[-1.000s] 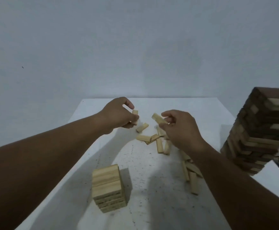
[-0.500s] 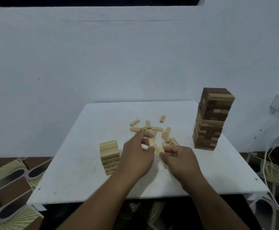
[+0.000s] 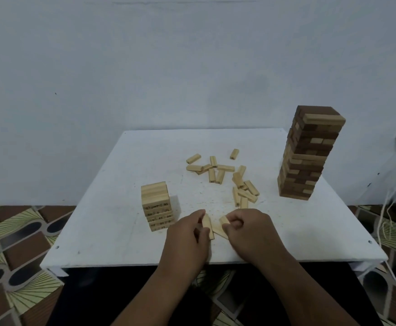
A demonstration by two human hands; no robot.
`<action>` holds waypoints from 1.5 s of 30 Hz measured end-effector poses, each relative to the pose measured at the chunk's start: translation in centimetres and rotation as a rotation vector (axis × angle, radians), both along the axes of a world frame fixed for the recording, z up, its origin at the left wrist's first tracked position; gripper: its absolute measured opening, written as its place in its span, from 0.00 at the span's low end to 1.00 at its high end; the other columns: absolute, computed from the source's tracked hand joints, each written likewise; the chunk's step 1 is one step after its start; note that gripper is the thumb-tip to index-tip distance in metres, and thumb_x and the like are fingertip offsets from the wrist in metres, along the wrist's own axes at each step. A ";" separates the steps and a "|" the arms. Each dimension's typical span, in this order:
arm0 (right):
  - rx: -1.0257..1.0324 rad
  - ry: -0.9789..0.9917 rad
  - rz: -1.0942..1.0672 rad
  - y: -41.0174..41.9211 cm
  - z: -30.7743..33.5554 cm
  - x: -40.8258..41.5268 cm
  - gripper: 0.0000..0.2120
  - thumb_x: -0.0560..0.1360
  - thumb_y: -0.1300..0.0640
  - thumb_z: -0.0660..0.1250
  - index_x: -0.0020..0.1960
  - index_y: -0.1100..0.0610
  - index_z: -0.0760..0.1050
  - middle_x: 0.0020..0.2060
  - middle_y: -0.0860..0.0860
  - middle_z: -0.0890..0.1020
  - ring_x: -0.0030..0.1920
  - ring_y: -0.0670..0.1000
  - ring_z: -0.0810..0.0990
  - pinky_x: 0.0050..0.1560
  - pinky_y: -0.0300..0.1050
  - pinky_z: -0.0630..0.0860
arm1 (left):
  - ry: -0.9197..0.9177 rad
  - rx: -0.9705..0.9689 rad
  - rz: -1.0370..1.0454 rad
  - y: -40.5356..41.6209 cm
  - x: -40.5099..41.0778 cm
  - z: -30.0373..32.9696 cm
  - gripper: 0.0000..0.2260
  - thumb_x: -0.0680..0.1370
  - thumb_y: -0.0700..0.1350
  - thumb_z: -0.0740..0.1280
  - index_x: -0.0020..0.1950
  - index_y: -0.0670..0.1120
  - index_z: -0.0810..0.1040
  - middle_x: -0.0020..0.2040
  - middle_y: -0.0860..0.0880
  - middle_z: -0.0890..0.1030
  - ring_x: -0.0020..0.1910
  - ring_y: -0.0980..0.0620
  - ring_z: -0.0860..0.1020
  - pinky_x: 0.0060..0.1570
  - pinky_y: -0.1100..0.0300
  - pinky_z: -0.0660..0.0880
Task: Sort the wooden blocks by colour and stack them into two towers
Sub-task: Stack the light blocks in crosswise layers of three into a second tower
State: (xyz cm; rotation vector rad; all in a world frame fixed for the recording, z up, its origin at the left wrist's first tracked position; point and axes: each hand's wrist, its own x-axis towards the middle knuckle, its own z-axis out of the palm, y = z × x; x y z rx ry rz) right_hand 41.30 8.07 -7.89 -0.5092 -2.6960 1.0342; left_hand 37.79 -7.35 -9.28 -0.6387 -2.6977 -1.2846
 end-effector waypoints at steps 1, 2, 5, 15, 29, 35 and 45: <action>0.017 0.012 0.007 0.1 0.1 -0.1 0.07 0.74 0.54 0.72 0.51 0.53 0.84 0.46 0.46 0.84 0.45 0.42 0.78 0.38 0.23 0.64 | 0.029 -0.014 0.003 0.0 -0.1 -0.1 0.18 0.77 0.42 0.69 0.68 0.48 0.77 0.53 0.59 0.79 0.48 0.70 0.74 0.50 0.80 0.65; 0.036 0.023 0.019 0.2 0.1 -0.1 0.07 0.74 0.54 0.72 0.50 0.52 0.84 0.46 0.45 0.84 0.45 0.42 0.78 0.39 0.22 0.64 | 0.052 -0.019 0.006 -0.1 -0.1 -0.2 0.19 0.77 0.42 0.70 0.68 0.48 0.77 0.57 0.57 0.80 0.51 0.66 0.75 0.54 0.77 0.65; 0.073 0.034 0.039 0.9 0.0 -0.3 0.07 0.75 0.54 0.70 0.52 0.51 0.84 0.48 0.44 0.84 0.45 0.40 0.76 0.41 0.22 0.64 | 0.090 -0.020 0.000 -0.1 -0.3 -0.6 0.15 0.75 0.41 0.71 0.62 0.47 0.80 0.56 0.57 0.79 0.49 0.59 0.76 0.53 0.67 0.69; 0.112 -0.004 0.060 1.4 -0.1 -1.1 0.03 0.73 0.52 0.74 0.46 0.49 0.84 0.42 0.40 0.78 0.39 0.39 0.73 0.40 0.26 0.64 | 0.029 -0.044 0.020 -0.6 -0.4 -0.3 0.09 0.73 0.47 0.74 0.52 0.52 0.80 0.46 0.60 0.76 0.40 0.59 0.73 0.42 0.72 0.66; 0.079 -0.196 0.347 1.4 1.4 -0.3 0.15 0.63 0.49 0.82 0.47 0.48 0.84 0.46 0.43 0.81 0.42 0.43 0.80 0.49 0.40 0.79 | -0.035 -0.148 -0.119 -1.6 -1.0 0.1 0.20 0.69 0.52 0.78 0.59 0.51 0.81 0.57 0.59 0.78 0.52 0.63 0.74 0.50 0.74 0.68; 0.020 -0.134 0.387 1.2 0.9 -0.2 0.18 0.64 0.55 0.81 0.53 0.49 0.83 0.56 0.39 0.77 0.41 0.39 0.79 0.55 0.40 0.78 | -0.034 -0.164 -0.158 -1.8 -1.0 0.4 0.20 0.69 0.52 0.78 0.60 0.51 0.81 0.59 0.60 0.78 0.44 0.65 0.74 0.44 0.76 0.68; -0.029 -0.140 0.426 1.5 0.4 -0.1 0.20 0.65 0.55 0.80 0.54 0.43 0.79 0.34 0.46 0.83 0.36 0.42 0.80 0.42 0.36 0.77 | -0.113 -0.163 -0.190 -2.1 -1.1 0.4 0.22 0.70 0.52 0.77 0.64 0.54 0.79 0.58 0.62 0.78 0.43 0.66 0.75 0.38 0.77 0.68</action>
